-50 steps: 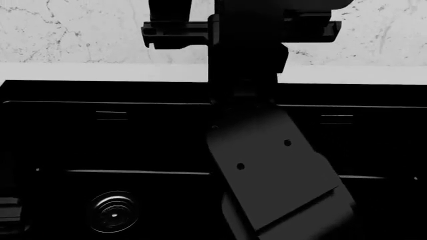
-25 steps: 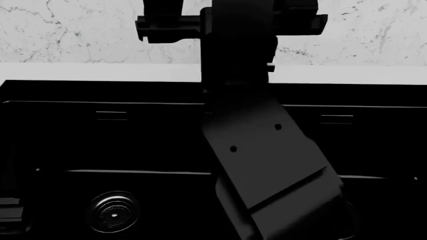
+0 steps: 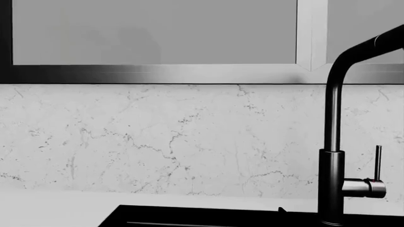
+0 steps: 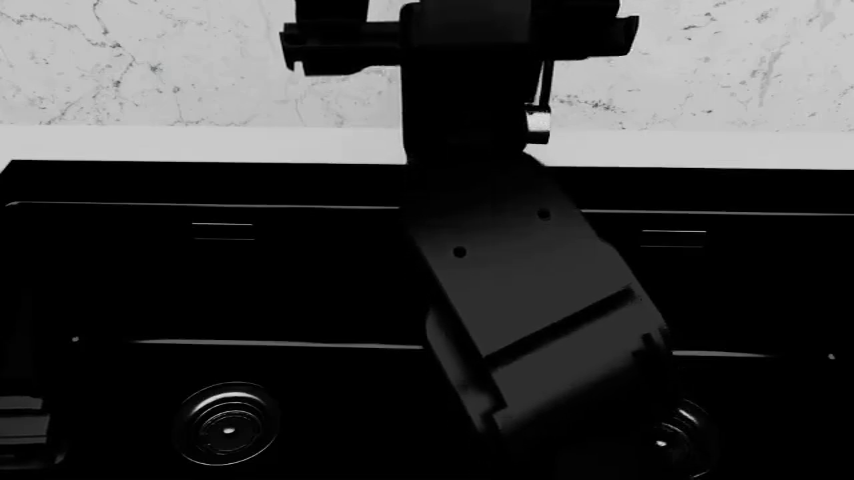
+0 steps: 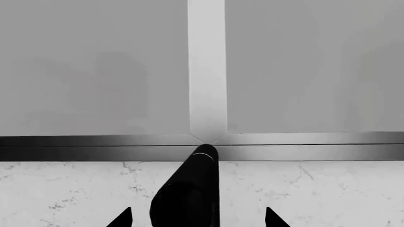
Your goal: Turn the sink spout to the right.
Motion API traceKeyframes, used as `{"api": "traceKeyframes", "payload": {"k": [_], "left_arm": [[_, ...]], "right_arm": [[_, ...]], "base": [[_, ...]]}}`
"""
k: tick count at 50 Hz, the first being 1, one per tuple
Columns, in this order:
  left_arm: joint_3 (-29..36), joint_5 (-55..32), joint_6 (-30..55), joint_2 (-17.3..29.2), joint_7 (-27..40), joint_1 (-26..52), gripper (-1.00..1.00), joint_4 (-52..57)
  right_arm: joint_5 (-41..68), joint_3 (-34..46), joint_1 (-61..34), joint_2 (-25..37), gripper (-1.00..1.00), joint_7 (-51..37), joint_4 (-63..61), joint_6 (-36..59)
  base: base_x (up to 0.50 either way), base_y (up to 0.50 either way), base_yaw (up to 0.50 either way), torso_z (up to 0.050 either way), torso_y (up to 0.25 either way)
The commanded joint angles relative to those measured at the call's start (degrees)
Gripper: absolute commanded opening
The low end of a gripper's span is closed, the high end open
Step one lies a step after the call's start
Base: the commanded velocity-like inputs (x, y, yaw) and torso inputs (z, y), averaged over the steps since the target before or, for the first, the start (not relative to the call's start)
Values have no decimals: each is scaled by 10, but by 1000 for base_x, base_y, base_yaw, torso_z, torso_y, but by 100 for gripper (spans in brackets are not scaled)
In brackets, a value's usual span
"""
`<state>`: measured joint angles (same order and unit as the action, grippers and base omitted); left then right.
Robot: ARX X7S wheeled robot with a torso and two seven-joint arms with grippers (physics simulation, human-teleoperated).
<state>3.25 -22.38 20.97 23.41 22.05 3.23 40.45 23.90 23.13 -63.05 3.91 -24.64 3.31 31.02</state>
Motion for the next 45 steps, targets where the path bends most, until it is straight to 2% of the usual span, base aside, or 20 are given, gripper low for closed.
{"api": "traceKeyframes", "payload": {"k": [1, 45], "left_arm": [[2, 0, -2, 1, 1, 1, 100, -3], [13, -2, -4, 9, 1, 2, 100, -7]], "right_arm": [[2, 8, -19, -4, 100, 8, 54, -28], [33, -5, -18, 54, 100, -37, -9, -3]], "base": [[0, 0, 0, 0, 0], [0, 0, 0, 0, 0]]}}
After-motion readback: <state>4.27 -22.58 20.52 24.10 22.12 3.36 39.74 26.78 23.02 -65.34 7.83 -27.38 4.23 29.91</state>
